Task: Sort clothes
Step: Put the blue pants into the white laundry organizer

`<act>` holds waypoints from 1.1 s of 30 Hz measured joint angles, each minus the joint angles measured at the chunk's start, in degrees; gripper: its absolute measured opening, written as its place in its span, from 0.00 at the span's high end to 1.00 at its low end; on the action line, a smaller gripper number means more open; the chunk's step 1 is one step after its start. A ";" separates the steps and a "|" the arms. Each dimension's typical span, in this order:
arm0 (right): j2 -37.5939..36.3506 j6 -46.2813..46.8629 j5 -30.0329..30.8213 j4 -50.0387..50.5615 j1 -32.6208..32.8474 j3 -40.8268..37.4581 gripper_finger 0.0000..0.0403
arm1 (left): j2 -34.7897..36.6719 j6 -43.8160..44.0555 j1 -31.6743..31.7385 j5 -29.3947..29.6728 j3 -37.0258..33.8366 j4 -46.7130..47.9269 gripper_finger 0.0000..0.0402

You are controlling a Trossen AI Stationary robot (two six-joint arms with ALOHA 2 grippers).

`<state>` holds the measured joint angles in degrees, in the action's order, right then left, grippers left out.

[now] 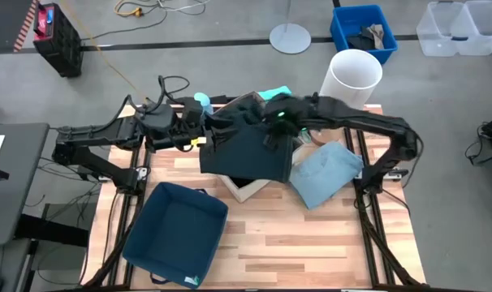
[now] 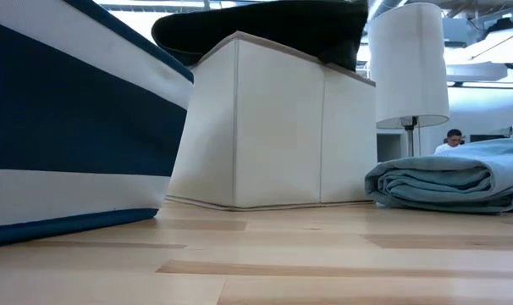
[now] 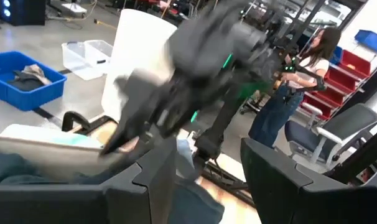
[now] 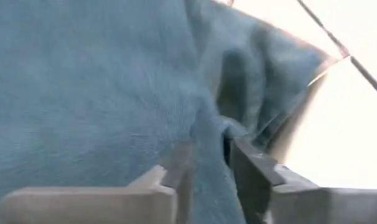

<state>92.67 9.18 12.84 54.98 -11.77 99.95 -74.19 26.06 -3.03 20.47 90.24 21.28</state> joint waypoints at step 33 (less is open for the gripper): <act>18.24 -4.98 -13.05 -14.79 2.78 0.08 0.99 | 0.06 -5.95 -1.78 -12.52 0.00 -22.90 0.57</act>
<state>110.90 4.21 -0.21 40.20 -8.99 100.03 -74.13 20.11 -4.80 7.95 90.24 -1.62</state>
